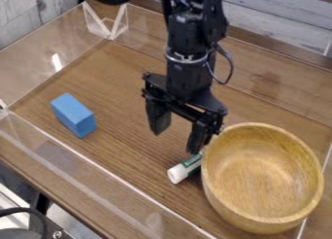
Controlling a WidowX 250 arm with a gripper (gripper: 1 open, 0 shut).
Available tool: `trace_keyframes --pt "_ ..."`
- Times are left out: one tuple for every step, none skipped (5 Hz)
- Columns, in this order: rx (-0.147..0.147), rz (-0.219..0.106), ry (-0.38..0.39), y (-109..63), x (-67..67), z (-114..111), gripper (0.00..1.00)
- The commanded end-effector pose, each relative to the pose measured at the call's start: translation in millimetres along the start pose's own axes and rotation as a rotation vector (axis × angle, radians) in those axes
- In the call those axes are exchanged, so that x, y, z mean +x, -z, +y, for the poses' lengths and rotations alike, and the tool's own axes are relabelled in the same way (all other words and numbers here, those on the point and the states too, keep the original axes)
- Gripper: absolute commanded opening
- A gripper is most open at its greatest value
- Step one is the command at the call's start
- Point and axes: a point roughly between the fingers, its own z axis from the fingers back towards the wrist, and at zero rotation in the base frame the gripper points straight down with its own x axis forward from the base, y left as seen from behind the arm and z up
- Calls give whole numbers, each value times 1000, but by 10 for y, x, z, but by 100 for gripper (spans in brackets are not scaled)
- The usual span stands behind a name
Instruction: Put the green marker in the brown bowl
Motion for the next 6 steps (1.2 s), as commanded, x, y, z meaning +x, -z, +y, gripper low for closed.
trace_keyframes --pt "-10 -48 25 21 61 -27 100" --pt "-19 -52 30 107 70 -37 100" --pt "-29 -63 30 192 82 -62 100" --pt "-40 -76 30 274 94 -92 100" --pt "-48 -87 34 338 103 -122 100" --pt "-58 -92 39 395 100 -156 100"
